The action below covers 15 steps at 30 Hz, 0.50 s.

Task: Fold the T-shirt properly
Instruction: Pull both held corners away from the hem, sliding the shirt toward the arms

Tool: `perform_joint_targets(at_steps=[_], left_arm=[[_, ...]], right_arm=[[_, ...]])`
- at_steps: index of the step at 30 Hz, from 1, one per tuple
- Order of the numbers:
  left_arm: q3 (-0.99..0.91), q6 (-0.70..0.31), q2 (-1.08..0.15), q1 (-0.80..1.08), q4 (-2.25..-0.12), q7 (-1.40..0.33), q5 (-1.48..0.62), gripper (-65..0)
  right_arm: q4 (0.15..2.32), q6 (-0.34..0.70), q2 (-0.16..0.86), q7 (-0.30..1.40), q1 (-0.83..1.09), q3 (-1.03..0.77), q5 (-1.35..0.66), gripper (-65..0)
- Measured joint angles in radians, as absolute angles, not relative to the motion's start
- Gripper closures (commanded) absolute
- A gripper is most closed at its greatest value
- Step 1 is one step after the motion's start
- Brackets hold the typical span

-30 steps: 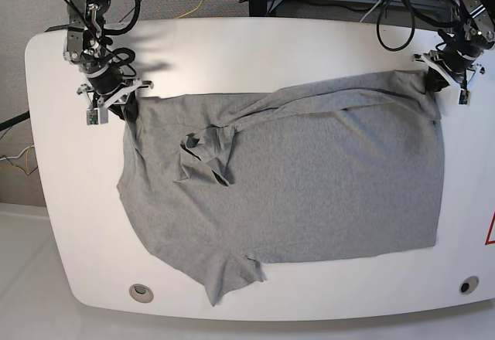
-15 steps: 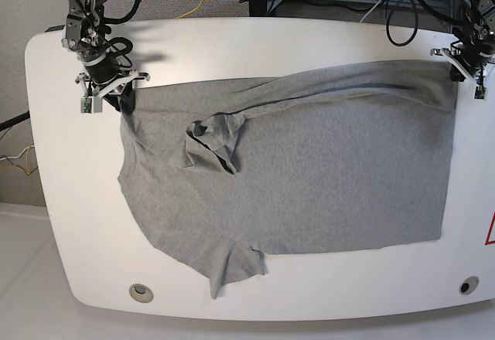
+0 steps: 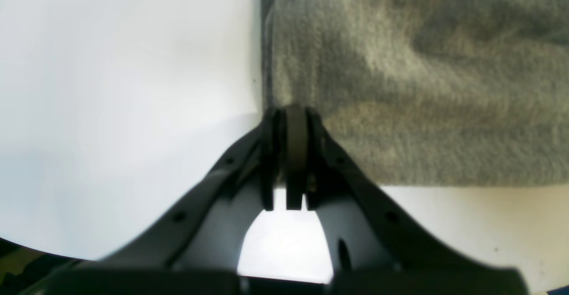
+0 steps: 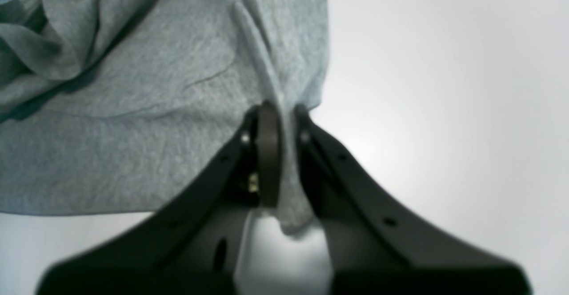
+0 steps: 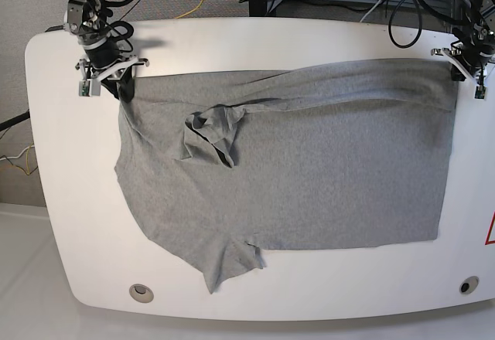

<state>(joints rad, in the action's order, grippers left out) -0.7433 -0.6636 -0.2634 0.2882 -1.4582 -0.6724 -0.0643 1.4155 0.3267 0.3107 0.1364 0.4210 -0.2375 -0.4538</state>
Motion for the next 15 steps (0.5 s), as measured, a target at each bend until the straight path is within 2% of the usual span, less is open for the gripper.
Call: perform_joint_targets(at_steps=[15], left_arm=[[-0.741, -0.663, -0.252, 0.287, -1.459, -0.673, -0.064, -1.6]], right_arm=[[1.42, 0.332, 0.29, 0.065, 0.483, -0.249, -0.458, 0.0]])
